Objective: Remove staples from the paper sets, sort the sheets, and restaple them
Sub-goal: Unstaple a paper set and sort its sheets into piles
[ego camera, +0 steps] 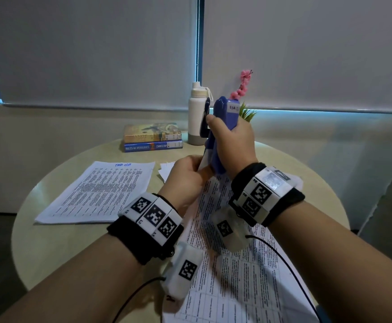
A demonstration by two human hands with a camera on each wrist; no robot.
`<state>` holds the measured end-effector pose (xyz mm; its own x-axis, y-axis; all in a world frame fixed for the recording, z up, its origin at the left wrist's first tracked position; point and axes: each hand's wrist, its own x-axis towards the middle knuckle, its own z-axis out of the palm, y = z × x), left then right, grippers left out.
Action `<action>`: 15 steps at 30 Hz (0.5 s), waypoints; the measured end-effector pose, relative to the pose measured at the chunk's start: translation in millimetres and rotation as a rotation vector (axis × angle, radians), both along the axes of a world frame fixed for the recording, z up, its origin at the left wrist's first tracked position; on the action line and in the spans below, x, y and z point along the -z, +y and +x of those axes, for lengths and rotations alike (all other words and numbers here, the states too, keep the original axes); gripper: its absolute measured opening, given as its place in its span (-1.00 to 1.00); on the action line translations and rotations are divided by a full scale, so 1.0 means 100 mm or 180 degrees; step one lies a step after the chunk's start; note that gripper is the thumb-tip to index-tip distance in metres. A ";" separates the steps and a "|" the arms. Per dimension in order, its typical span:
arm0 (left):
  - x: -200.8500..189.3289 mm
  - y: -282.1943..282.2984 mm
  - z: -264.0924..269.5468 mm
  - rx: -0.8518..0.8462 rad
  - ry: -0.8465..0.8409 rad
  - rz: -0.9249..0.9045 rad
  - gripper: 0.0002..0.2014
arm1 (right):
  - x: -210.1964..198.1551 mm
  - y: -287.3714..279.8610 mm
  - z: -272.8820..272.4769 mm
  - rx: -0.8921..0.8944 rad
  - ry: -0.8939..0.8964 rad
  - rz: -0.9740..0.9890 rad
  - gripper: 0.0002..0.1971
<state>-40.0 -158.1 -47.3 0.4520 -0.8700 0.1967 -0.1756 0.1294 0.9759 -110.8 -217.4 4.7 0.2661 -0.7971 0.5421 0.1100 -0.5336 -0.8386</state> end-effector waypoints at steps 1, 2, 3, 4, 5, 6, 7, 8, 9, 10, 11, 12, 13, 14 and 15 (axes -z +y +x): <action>0.01 0.00 0.00 -0.0003 -0.0019 -0.0028 -0.80 | 0.00 0.00 0.01 0.0004 0.0002 -0.0031 -0.82; 0.01 0.00 -0.01 0.0001 -0.0039 -0.0056 -0.82 | -0.01 0.00 0.02 0.0019 -0.0014 -0.0071 -0.82; 0.01 0.00 -0.01 0.0002 -0.0055 -0.0085 -0.84 | -0.02 0.00 0.03 0.0037 -0.0043 -0.0113 -0.82; 0.01 0.00 -0.02 0.0011 -0.0077 -0.0111 -0.85 | -0.02 -0.01 0.03 0.0051 -0.0071 -0.0142 -0.82; 0.00 0.01 -0.01 0.0024 -0.0121 -0.0131 -0.86 | -0.03 -0.01 0.03 0.0047 -0.0097 -0.0158 -0.82; -0.01 0.02 0.00 0.0060 -0.0186 -0.0147 -0.88 | -0.03 -0.02 0.03 0.0027 -0.0114 -0.0159 -0.81; -0.01 0.03 0.01 0.0119 -0.0281 -0.0138 -0.90 | -0.03 -0.03 0.04 0.0003 -0.0128 -0.0155 -0.81; -0.02 0.05 0.03 0.0200 -0.0407 -0.0099 -0.90 | -0.02 -0.04 0.04 -0.0020 -0.0140 -0.0149 -0.81; -0.02 0.06 0.04 0.0282 -0.0551 -0.0029 -0.84 | -0.01 -0.05 0.04 -0.0036 -0.0147 -0.0141 -0.81; -0.01 0.07 0.05 0.0374 -0.0689 0.0069 -0.77 | -0.01 -0.06 0.04 -0.0040 -0.0151 -0.0135 -0.80; 0.00 0.08 0.05 0.0465 -0.0781 0.0158 -0.73 | 0.00 -0.07 0.04 -0.0038 -0.0155 -0.0132 -0.80; 0.01 0.10 0.04 0.0537 -0.0804 0.0202 -0.71 | 0.01 -0.07 0.04 -0.0044 -0.0176 -0.0132 -0.79; 0.03 0.10 0.04 0.0571 -0.0778 0.0202 -0.71 | 0.01 -0.07 0.04 -0.0049 -0.0202 -0.0137 -0.78; 0.04 0.10 0.03 0.0570 -0.0746 0.0179 -0.72 | 0.02 -0.08 0.05 -0.0049 -0.0228 -0.0146 -0.77; 0.04 0.11 0.02 0.0553 -0.0738 0.0159 -0.73 | 0.02 -0.08 0.05 -0.0044 -0.0253 -0.0160 -0.76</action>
<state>-38.3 -147.5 -51.5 0.2435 -0.9417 0.2322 -0.3741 0.1297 0.9183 -106.1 -225.1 2.7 0.2312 -0.7650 0.6011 0.1828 -0.5727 -0.7991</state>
